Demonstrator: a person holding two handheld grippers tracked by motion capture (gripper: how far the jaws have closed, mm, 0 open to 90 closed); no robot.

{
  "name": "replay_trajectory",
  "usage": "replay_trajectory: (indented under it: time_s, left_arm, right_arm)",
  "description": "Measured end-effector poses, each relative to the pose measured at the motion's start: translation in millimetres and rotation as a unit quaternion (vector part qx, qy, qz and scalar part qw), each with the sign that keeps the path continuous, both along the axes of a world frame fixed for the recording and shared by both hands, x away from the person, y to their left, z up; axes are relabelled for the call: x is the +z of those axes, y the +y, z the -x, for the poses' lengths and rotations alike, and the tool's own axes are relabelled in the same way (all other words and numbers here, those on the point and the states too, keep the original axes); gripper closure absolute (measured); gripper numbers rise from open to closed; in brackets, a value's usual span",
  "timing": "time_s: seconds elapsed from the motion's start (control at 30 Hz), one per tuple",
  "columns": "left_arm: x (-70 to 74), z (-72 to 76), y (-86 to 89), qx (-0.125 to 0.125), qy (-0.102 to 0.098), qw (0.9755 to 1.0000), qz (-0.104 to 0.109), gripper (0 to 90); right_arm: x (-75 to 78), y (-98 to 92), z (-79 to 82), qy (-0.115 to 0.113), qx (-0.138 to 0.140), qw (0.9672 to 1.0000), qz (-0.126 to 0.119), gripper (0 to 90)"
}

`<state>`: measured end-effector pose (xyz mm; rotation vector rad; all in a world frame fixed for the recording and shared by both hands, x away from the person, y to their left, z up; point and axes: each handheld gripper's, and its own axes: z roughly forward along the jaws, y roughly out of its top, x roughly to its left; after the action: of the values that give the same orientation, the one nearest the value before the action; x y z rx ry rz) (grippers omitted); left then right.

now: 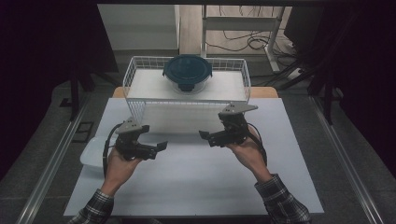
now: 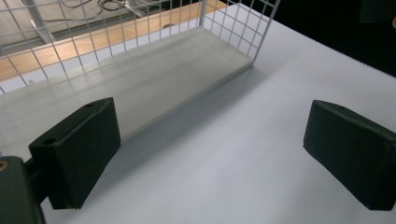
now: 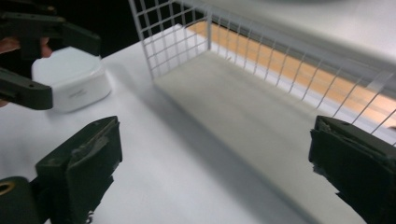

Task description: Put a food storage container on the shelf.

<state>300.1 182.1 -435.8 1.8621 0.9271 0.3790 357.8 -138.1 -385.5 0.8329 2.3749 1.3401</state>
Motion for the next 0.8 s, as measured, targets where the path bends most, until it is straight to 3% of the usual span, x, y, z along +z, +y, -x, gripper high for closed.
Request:
replay_trajectory:
  time_s: [0.2,0.4,0.63,0.8]
  left_arm:
    - [-18.6,17.0,-2.9,-0.027,-0.009,0.9996,-0.004,3.1]
    - [-35.5,34.5,-6.1,-0.031,-0.012,0.9994,-0.006,0.8]
    - [-59.8,57.6,-7.2,-0.029,-0.002,0.9996,-0.006,1.0]
    - [-70.4,65.0,-15.6,-0.041,-0.008,0.9987,-0.028,1.0]
  right_arm:
    - [-16.4,-8.7,17.4,0.01,0.003,0.9999,0.005,0.0]
    - [-30.3,-19.9,35.0,0.008,-0.01,0.9998,0.013,0.0]
    - [-44.3,-34.4,57.8,0.003,-0.026,0.9996,0.012,0.0]
    - [-72.4,-44.6,72.0,0.021,-0.027,0.9994,-0.001,0.0]
